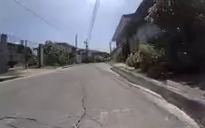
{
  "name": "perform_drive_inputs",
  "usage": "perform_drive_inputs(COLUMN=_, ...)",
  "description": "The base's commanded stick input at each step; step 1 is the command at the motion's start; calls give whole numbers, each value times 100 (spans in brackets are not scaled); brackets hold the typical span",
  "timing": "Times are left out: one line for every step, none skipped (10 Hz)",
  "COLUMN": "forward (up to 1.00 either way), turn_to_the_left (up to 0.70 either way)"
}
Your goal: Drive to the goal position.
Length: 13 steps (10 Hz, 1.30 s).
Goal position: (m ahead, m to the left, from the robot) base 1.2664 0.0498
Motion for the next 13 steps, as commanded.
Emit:
perform_drive_inputs(forward=100, turn_to_the_left=5)
perform_drive_inputs(forward=100, turn_to_the_left=5)
perform_drive_inputs(forward=100, turn_to_the_left=5)
perform_drive_inputs(forward=100, turn_to_the_left=-25)
perform_drive_inputs(forward=100, turn_to_the_left=-35)
perform_drive_inputs(forward=100, turn_to_the_left=-28)
perform_drive_inputs(forward=100, turn_to_the_left=-9)
perform_drive_inputs(forward=100, turn_to_the_left=5)
perform_drive_inputs(forward=100, turn_to_the_left=5)
perform_drive_inputs(forward=100, turn_to_the_left=5)
perform_drive_inputs(forward=100, turn_to_the_left=5)
perform_drive_inputs(forward=100, turn_to_the_left=5)
perform_drive_inputs(forward=100, turn_to_the_left=5)
